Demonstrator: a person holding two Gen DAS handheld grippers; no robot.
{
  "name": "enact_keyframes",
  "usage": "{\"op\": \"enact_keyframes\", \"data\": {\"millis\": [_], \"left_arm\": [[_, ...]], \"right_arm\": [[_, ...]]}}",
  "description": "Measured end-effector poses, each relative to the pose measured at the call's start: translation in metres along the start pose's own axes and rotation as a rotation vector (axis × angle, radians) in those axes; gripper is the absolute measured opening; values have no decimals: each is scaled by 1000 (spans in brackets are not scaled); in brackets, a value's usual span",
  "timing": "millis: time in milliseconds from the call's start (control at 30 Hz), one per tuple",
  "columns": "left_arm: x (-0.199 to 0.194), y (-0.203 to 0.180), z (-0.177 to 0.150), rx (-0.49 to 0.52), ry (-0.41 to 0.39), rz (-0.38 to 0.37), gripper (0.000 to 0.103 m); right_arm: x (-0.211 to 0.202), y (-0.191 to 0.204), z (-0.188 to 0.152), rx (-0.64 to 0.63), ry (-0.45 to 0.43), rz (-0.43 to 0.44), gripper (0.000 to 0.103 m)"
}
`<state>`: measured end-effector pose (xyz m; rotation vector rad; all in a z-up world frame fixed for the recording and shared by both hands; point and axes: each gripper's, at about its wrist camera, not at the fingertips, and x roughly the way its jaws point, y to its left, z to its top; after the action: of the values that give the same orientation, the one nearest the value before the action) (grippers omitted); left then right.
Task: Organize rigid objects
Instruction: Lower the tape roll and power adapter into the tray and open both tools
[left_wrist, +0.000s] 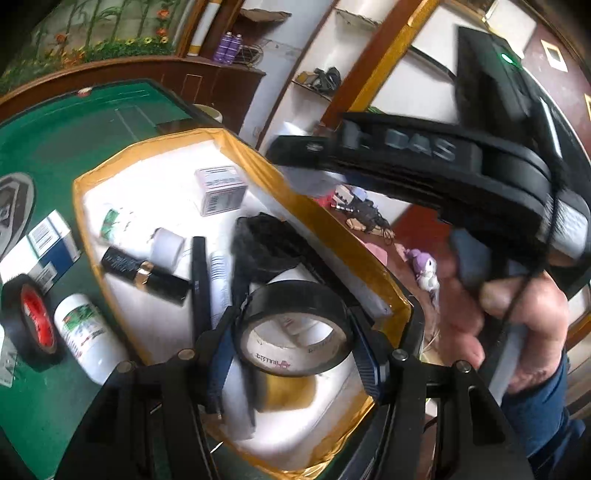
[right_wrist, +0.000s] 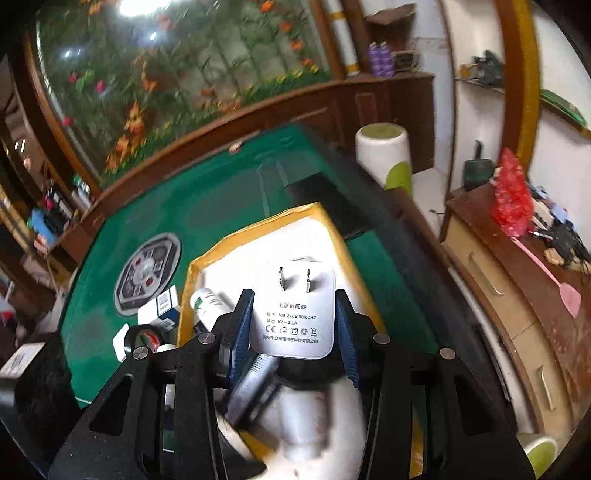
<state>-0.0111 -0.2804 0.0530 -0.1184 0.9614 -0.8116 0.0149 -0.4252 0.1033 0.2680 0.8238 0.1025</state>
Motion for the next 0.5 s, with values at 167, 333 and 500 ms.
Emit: {"op": "enact_keyframes", "data": {"millis": [167,333,500], "left_arm": [[2,17,-3,-70,0,10,59],[-2,23,-3,-90,-11,45,59],[-4,22,-4,-94,-13,58,59]], "right_arm": [[36,37,12,-102,70,20,41],[66,66,20,-239,117,-33,41],[89,70,26,-300,194,-31,41]]}}
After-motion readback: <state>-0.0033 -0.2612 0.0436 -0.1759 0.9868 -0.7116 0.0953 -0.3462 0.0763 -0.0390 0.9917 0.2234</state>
